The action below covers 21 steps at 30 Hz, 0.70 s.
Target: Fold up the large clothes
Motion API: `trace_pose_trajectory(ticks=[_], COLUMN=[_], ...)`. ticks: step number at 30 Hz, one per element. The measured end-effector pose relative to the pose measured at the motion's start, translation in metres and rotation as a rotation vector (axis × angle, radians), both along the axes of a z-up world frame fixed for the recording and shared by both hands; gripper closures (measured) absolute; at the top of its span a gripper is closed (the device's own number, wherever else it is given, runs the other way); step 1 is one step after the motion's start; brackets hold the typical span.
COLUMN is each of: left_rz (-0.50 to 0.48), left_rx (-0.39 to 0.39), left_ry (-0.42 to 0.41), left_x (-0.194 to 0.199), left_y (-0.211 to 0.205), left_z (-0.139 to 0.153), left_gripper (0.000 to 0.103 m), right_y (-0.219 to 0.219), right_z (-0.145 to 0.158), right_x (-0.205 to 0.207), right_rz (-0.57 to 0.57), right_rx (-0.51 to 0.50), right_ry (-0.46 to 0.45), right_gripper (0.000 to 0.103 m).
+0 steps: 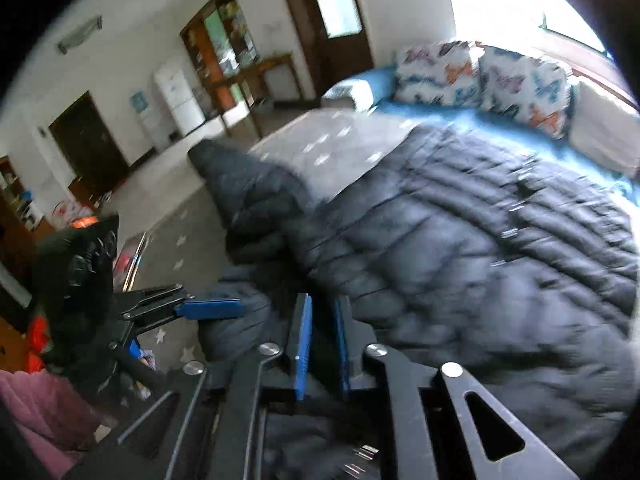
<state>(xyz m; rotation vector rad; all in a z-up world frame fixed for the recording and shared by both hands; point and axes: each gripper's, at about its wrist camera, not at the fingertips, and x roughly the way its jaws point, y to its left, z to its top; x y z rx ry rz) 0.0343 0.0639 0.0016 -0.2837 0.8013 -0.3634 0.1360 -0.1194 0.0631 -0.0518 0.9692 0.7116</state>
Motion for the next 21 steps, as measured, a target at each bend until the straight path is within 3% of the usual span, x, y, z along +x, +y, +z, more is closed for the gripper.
trace_pose_trajectory(ticks=[1, 3, 9, 13, 15, 21], left_rz=[0.007, 0.019, 0.044, 0.044, 0.036, 0.002], left_rx=[-0.003, -0.004, 0.014, 0.022, 0.036, 0.097], left_ry=[-0.003, -0.013, -0.041, -0.05, -0.043, -0.044], left_x=[0.0, 0.003, 0.016, 0.03, 0.039, 0.069], left_y=[0.002, 0.005, 0.007, -0.001, -0.01, -0.036], left_z=[0.002, 0.008, 0.027, 0.038, 0.041, 0.05], left_gripper=[0.024, 0.024, 0.024, 0.024, 0.024, 0.024], right_y=[-0.009, -0.049, -0.156, -0.182, -0.182, -0.172], right_z=[0.004, 0.013, -0.011, -0.066, -0.088, -0.053], right_x=[0.003, 0.007, 0.023, 0.023, 0.018, 0.02], right_rz=[-0.03, -0.137, -0.413, -0.455, -0.447, -0.409], right_rx=[-0.012, -0.046, -0.098, -0.121, -0.155, -0.21], right_ry=[-0.021, -0.075, -0.04, 0.066, 0.06, -0.029], right_gripper=[0.058, 0.044, 0.044, 0.044, 0.044, 0.044])
